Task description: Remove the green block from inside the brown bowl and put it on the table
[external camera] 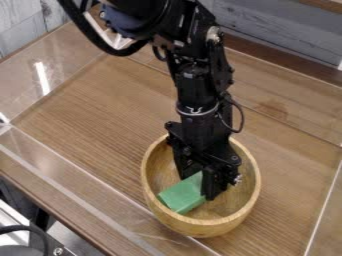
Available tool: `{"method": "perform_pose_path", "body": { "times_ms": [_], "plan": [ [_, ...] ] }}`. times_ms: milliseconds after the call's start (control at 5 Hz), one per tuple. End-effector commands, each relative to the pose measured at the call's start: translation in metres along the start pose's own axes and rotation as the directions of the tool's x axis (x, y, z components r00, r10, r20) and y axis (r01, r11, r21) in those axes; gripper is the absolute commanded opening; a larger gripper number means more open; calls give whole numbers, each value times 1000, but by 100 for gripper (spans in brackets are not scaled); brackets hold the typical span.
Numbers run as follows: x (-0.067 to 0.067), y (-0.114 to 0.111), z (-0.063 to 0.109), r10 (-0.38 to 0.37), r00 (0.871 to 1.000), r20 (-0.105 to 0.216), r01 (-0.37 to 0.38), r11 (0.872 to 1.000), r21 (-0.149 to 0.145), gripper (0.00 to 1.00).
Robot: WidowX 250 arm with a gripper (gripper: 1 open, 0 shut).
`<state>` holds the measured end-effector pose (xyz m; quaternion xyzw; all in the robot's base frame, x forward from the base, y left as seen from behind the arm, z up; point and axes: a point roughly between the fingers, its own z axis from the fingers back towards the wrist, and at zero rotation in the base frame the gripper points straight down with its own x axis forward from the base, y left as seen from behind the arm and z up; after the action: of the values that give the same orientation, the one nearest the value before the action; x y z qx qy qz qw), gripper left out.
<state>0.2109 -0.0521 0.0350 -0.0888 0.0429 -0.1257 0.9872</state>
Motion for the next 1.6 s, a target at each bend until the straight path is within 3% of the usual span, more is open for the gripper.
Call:
{"method": "perform_pose_path", "body": {
  "times_ms": [0,1400],
  "plan": [
    [1,-2,2,20,1000,4,-20,1000,-3,0],
    [1,-6,9,41,999,-3,-41,999,-16,0]
  ]
}}
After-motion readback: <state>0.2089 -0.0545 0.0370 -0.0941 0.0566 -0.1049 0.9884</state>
